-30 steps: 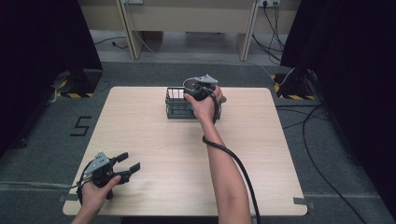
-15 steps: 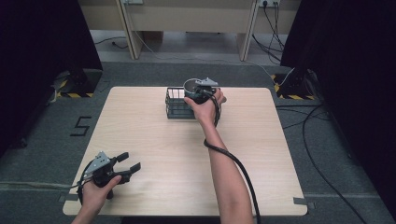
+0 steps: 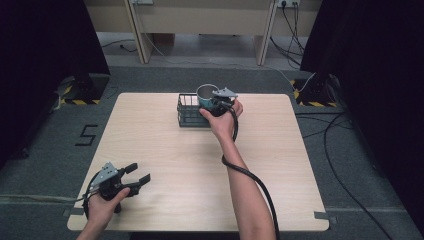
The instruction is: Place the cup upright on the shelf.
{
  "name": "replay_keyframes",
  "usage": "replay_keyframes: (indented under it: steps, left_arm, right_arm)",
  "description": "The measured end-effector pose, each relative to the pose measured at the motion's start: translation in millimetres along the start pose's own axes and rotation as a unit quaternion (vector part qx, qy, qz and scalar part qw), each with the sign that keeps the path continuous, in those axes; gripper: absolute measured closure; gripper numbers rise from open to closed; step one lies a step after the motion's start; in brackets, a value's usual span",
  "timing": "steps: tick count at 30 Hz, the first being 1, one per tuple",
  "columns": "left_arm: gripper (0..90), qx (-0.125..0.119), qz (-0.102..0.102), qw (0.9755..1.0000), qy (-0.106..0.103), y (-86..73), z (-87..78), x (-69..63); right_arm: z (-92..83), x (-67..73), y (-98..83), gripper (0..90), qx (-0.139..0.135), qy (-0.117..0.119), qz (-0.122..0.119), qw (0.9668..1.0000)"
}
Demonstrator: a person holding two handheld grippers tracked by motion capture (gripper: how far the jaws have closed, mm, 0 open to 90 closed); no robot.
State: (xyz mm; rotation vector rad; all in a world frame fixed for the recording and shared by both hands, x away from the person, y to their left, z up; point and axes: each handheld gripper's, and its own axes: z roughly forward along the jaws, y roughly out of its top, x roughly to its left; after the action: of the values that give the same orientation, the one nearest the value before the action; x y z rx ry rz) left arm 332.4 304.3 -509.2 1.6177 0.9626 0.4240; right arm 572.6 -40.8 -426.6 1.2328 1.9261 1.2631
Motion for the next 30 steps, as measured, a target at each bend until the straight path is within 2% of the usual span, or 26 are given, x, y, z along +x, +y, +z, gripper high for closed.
replay_keyframes:
  steps: [5,16,25,30]
  left_arm:
    - [21.7,-0.001,-0.005,1.0000,0.002,-0.5,1.0,1.1]
    - [21.3,-0.005,0.000,1.0000,0.008,-0.4,-0.6,0.7]
    - [21.0,-0.010,-0.001,0.9999,0.014,-0.9,-2.3,1.3]
    - [21.0,-0.011,-0.001,0.9998,0.018,-0.9,-3.1,1.8]
  right_arm:
    - [-10.9,-2.6,-3.7,12.0,0.001,0.000,0.006,1.0000]
    - [-39.9,0.9,-11.9,12.5,-0.001,0.016,-0.012,0.9998]
    - [-53.4,4.1,-23.7,13.7,-0.003,0.024,-0.010,0.9997]
    - [-62.5,4.0,-30.7,14.2,0.005,0.028,-0.008,0.9996]
